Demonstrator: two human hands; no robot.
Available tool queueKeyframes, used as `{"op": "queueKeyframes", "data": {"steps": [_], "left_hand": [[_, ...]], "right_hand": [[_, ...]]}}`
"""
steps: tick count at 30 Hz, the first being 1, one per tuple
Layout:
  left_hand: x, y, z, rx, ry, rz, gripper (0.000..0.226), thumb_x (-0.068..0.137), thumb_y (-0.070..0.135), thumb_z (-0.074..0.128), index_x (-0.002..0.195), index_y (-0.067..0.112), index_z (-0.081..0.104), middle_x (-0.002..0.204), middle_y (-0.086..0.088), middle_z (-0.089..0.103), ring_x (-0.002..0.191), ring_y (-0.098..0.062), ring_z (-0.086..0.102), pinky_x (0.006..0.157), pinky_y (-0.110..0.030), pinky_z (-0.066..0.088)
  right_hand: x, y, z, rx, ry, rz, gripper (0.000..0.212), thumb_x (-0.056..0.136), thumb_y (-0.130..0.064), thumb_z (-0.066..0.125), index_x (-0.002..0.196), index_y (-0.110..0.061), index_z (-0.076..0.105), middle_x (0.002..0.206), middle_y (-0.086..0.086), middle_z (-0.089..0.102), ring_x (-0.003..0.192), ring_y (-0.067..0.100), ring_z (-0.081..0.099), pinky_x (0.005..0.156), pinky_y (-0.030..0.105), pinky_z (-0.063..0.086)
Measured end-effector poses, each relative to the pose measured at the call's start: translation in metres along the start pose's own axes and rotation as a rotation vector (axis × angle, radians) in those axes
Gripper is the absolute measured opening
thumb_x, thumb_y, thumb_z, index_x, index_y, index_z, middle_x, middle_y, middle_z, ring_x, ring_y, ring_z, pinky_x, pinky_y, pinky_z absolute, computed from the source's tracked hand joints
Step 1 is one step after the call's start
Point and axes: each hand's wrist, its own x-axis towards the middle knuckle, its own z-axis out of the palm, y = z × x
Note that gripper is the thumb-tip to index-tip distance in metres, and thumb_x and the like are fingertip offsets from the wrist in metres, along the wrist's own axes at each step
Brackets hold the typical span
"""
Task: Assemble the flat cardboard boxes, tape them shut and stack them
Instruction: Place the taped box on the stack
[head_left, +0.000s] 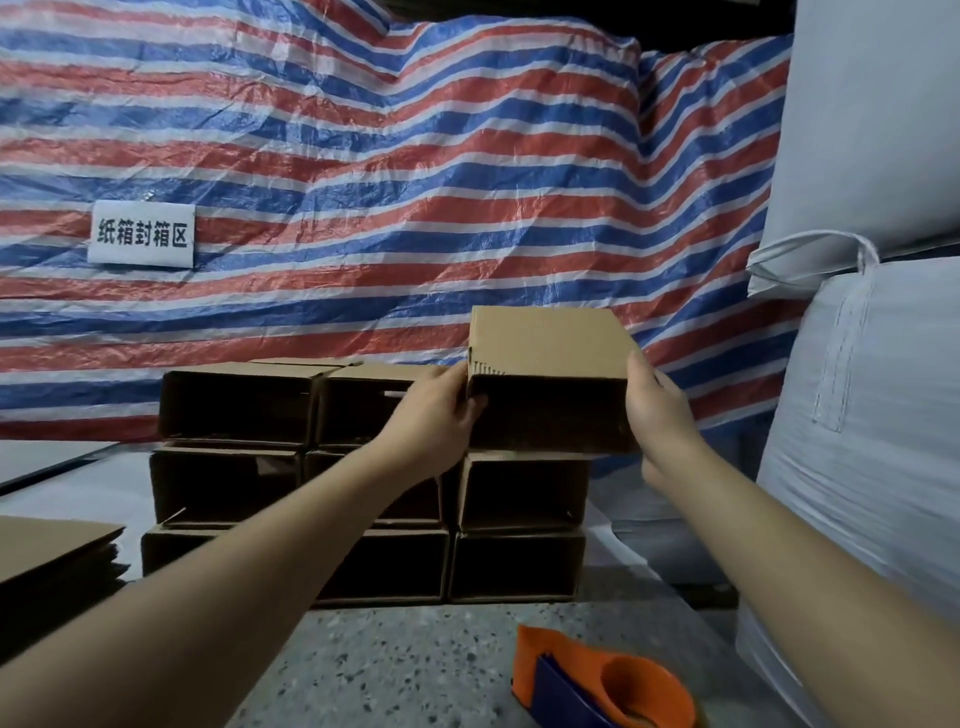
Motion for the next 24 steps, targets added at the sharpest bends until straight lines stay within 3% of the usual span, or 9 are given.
{"op": "queueKeyframes", "data": {"steps": [3, 7, 14, 21, 24], "left_hand": [[0.025, -0.01, 0.007, 0.103, 0.086, 0.004, 0.032, 0.098, 0.026, 0.057, 0.129, 0.024, 0.059, 0.114, -0.003, 0.054, 0.104, -0.024, 0.054, 0.083, -0.032, 0.042], [0.053, -0.022, 0.022, 0.325, 0.167, 0.033, 0.036, 0.096, 0.037, 0.058, 0.13, 0.025, 0.06, 0.115, -0.003, 0.058, 0.105, -0.025, 0.054, 0.073, -0.03, 0.031], [0.078, -0.052, 0.04, 0.49, 0.155, 0.015, 0.049, 0.097, 0.044, 0.054, 0.142, 0.026, 0.047, 0.142, 0.002, 0.05, 0.133, -0.023, 0.041, 0.107, -0.042, 0.029], [0.08, -0.075, 0.048, 0.617, 0.115, 0.036, 0.049, 0.094, 0.044, 0.06, 0.137, 0.025, 0.05, 0.151, -0.006, 0.041, 0.141, -0.027, 0.031, 0.115, -0.042, 0.021], [0.081, -0.081, 0.051, 0.628, 0.098, 0.026, 0.047, 0.09, 0.042, 0.064, 0.133, 0.024, 0.054, 0.149, -0.006, 0.04, 0.139, -0.026, 0.031, 0.114, -0.04, 0.02]], "right_hand": [[0.027, -0.002, 0.009, -0.024, 0.009, 0.003, 0.03, 0.102, -0.055, 0.04, 0.112, -0.027, 0.048, 0.097, -0.006, 0.054, 0.088, 0.013, 0.052, 0.064, 0.029, 0.042], [0.061, 0.002, 0.021, -0.036, 0.032, 0.061, 0.035, 0.102, -0.053, 0.041, 0.114, -0.023, 0.052, 0.103, 0.002, 0.059, 0.095, 0.02, 0.057, 0.081, 0.036, 0.05], [0.106, 0.03, 0.042, -0.049, -0.023, 0.217, 0.051, 0.099, -0.057, 0.044, 0.131, -0.017, 0.052, 0.116, 0.008, 0.061, 0.106, 0.026, 0.059, 0.094, 0.041, 0.053], [0.126, 0.055, 0.057, -0.136, -0.114, 0.314, 0.063, 0.099, -0.059, 0.042, 0.144, -0.015, 0.044, 0.109, 0.006, 0.053, 0.089, 0.021, 0.053, 0.064, 0.032, 0.043], [0.131, 0.063, 0.063, -0.207, -0.14, 0.295, 0.068, 0.1, -0.061, 0.037, 0.147, -0.013, 0.042, 0.112, 0.007, 0.052, 0.091, 0.021, 0.051, 0.071, 0.033, 0.041]]}}
